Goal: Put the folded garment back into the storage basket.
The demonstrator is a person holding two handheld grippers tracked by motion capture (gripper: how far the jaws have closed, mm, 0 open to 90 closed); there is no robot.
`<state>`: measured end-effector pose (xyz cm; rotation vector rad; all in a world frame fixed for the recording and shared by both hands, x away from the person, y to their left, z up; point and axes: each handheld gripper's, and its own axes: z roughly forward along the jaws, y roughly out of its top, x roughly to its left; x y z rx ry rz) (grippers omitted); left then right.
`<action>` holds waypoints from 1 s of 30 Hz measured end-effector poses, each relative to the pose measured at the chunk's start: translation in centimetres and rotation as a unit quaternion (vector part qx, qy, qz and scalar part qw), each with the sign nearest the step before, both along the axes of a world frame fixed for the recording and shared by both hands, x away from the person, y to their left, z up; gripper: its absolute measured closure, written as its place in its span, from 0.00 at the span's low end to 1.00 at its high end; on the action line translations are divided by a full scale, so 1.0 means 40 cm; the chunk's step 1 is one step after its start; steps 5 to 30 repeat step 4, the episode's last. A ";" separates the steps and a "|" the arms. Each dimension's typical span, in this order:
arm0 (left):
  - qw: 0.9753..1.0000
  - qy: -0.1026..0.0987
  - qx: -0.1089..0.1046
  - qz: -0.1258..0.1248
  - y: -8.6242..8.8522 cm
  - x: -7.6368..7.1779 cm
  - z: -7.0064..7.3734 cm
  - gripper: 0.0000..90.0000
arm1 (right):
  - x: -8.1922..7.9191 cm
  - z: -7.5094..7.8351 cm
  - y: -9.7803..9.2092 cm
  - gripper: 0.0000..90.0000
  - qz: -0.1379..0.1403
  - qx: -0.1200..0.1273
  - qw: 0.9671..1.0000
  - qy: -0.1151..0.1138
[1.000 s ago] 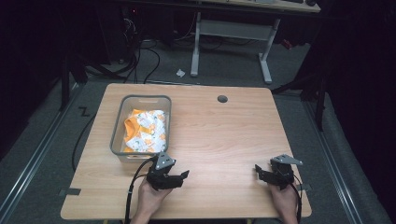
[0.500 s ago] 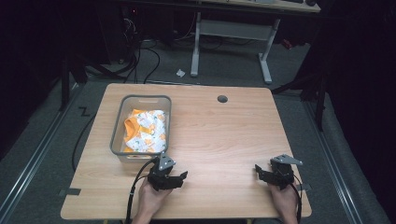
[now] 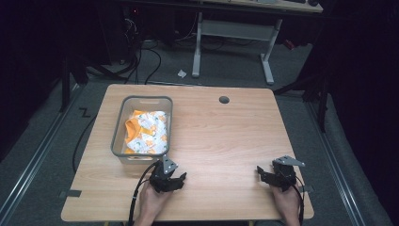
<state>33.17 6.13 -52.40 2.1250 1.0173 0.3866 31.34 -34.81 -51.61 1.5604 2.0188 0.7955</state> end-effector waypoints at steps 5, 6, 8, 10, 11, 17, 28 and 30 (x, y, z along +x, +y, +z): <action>1.000 0.001 0.000 -0.001 0.000 -0.001 0.000 0.36 | 0.000 0.000 0.000 0.32 0.000 0.000 1.000 0.000; 1.000 0.001 0.000 -0.001 0.000 -0.001 0.000 0.36 | 0.000 0.000 0.000 0.32 0.000 0.000 1.000 0.000; 1.000 0.001 0.000 -0.001 0.000 -0.001 0.000 0.36 | 0.000 0.000 0.000 0.32 0.000 0.000 1.000 0.000; 1.000 0.001 0.000 -0.001 0.000 -0.001 0.000 0.36 | 0.000 0.000 0.000 0.32 0.000 0.000 1.000 0.000; 1.000 0.001 0.000 -0.001 0.000 -0.001 0.000 0.36 | 0.000 0.000 0.000 0.32 0.000 0.000 1.000 0.000; 1.000 0.001 0.000 -0.001 0.000 -0.001 0.000 0.36 | 0.000 0.000 0.000 0.32 0.000 0.000 1.000 0.000; 1.000 0.001 0.000 -0.001 0.000 -0.001 0.000 0.36 | 0.000 0.000 0.000 0.32 0.000 0.000 1.000 0.000; 1.000 0.001 0.000 -0.001 0.000 -0.001 0.000 0.36 | 0.000 0.000 0.000 0.32 0.000 0.000 1.000 0.000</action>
